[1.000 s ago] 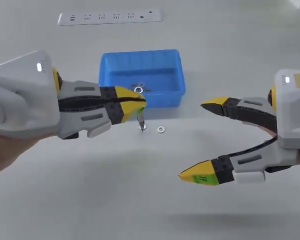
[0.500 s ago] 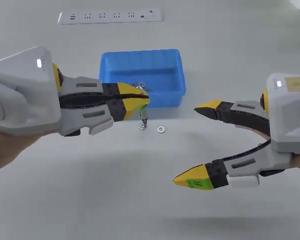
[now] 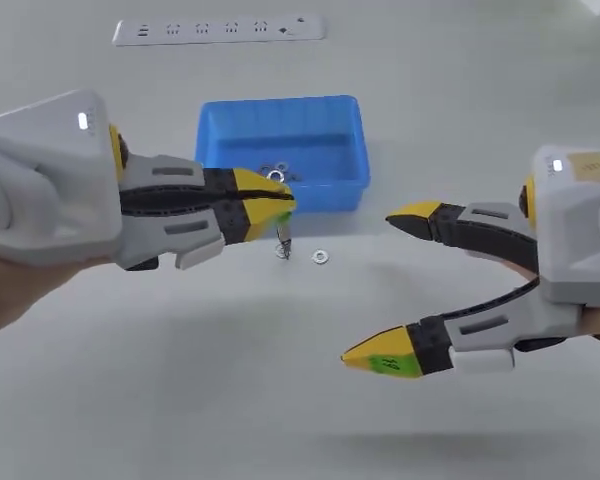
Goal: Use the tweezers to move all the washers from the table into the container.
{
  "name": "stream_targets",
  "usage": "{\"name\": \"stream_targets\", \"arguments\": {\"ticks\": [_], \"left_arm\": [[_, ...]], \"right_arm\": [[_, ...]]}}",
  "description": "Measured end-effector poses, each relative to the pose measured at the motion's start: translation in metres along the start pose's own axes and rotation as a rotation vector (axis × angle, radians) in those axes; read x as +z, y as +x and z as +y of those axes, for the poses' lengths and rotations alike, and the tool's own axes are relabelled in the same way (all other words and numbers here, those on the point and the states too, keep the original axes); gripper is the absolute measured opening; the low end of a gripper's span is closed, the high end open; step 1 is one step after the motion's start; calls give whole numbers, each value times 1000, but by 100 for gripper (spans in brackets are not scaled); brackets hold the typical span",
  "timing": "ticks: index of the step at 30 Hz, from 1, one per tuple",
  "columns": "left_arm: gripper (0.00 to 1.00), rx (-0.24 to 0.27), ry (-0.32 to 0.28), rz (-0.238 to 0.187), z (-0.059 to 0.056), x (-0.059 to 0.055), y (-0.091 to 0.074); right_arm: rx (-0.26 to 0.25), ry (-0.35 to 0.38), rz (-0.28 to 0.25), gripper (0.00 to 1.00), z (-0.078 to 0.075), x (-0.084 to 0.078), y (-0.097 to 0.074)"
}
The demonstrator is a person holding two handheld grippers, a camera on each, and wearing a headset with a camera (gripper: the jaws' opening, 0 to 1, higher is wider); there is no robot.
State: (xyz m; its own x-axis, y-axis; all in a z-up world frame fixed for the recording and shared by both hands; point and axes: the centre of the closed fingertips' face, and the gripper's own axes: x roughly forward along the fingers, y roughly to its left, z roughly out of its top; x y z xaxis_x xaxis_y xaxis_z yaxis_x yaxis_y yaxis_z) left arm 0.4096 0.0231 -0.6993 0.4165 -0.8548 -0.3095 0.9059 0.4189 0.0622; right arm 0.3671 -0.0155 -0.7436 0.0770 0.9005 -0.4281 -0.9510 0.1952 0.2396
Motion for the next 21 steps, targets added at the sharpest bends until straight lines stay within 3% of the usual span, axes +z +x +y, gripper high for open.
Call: {"name": "stream_targets", "arguments": {"ticks": [5,8,13,18,21], "left_arm": [[5,-9,-22,10,0,-1,-1],[5,-19,-27,25,-1,-2,-2],[5,-41,-22,61,-3,-2,-2],[5,-56,-8,82,-8,0,4],[5,-63,-7,84,-10,0,6]], "right_arm": [[74,-63,57,87,7,-7,23],[108,-83,58,80,6,0,38],[111,-119,29,66,-9,20,59],[132,-161,38,48,-14,27,72],[130,-195,74,36,-20,22,77]]}}
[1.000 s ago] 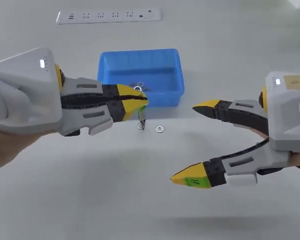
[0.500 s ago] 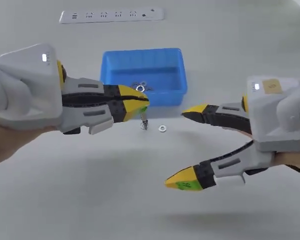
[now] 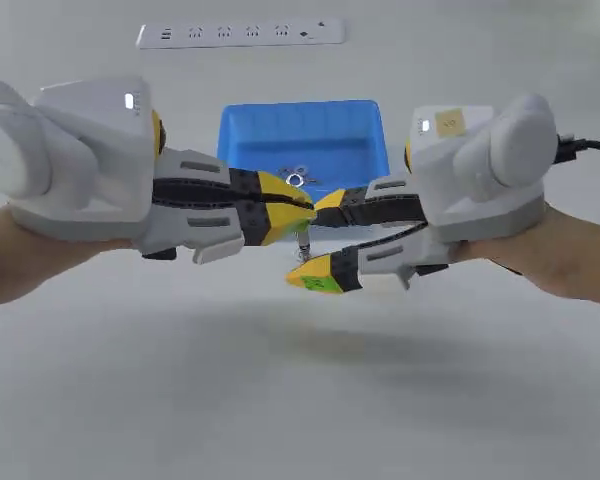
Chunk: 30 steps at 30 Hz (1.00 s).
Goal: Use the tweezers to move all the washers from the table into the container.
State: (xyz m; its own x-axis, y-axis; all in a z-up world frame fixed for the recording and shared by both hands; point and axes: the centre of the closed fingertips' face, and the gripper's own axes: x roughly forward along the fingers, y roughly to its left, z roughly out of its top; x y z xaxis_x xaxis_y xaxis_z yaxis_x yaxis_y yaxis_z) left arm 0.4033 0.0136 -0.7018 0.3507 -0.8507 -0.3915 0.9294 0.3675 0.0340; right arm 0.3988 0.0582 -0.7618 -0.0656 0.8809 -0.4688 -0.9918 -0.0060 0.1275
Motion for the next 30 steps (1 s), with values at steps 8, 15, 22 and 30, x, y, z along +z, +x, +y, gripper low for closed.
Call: {"name": "stream_targets", "arguments": {"ticks": [8,15,22,30], "left_arm": [[5,-6,-4,8,0,-4,0],[6,-14,1,19,0,-6,0],[6,7,29,52,5,-10,-4],[7,4,16,44,7,-10,-4]], "right_arm": [[-2,-21,60,18,-6,-13,2],[9,-74,87,13,-4,-16,8],[8,-178,96,10,-4,-16,9],[-11,-209,61,8,-2,-14,9]]}}
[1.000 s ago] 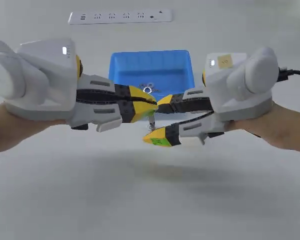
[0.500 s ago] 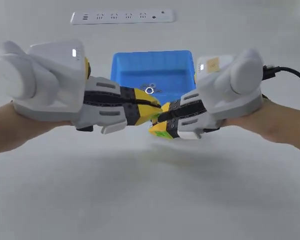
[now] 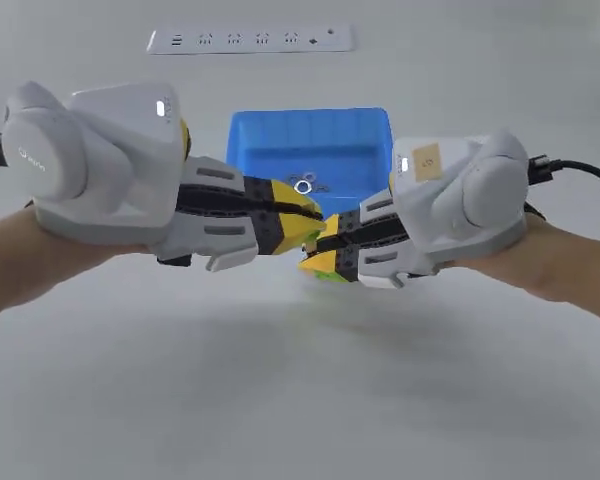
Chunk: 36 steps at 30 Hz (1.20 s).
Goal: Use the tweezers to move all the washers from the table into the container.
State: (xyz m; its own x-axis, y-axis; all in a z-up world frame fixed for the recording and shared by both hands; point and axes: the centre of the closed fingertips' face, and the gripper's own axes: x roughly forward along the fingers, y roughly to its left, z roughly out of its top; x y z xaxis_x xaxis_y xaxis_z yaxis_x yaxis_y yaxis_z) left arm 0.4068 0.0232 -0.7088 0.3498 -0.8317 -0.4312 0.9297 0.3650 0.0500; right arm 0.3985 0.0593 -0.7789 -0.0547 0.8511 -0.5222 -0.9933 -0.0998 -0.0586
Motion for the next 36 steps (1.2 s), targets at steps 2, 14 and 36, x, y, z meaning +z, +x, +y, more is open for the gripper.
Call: {"name": "stream_targets", "arguments": {"ticks": [2,14,36], "left_arm": [[7,-19,-47,3,-2,-1,-1],[22,23,-105,17,1,-4,-12],[46,177,-186,-48,1,-3,-70]], "right_arm": [[-2,-7,0,8,2,0,1],[-18,11,-4,8,-2,10,-3],[-71,-19,-84,9,-7,68,-50]]}}
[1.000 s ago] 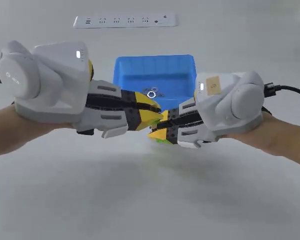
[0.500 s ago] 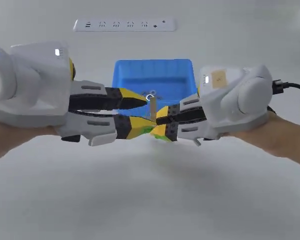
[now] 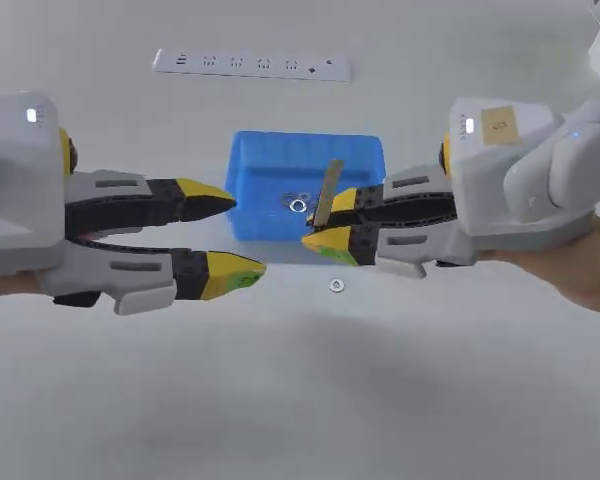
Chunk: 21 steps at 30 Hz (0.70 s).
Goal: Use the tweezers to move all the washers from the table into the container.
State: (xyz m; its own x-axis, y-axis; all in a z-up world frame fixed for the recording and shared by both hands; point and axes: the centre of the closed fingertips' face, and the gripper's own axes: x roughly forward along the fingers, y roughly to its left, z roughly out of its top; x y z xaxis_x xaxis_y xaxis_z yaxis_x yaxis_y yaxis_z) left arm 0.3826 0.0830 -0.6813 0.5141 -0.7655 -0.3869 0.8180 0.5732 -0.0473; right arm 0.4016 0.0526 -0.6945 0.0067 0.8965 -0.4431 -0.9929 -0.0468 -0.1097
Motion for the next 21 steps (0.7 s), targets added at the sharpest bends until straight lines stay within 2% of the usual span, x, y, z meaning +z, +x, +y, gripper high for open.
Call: {"name": "stream_targets", "arguments": {"ticks": [5,8,10,14,17,21], "left_arm": [[52,28,-4,-7,1,-1,-5],[53,13,-14,-14,-2,-2,-8],[56,10,-17,-4,-3,-4,-11],[60,15,-31,10,-3,-10,-17],[65,22,-26,17,-3,-12,-19],[73,43,-37,24,0,-15,-22]], "right_arm": [[-10,-31,1,9,-11,10,-3],[-23,-51,12,9,-24,13,-5],[-22,-57,15,9,-30,14,-6],[-46,-63,42,9,-52,7,-4],[-82,-63,49,9,-71,-1,1],[-95,-38,60,9,-83,-14,13]]}}
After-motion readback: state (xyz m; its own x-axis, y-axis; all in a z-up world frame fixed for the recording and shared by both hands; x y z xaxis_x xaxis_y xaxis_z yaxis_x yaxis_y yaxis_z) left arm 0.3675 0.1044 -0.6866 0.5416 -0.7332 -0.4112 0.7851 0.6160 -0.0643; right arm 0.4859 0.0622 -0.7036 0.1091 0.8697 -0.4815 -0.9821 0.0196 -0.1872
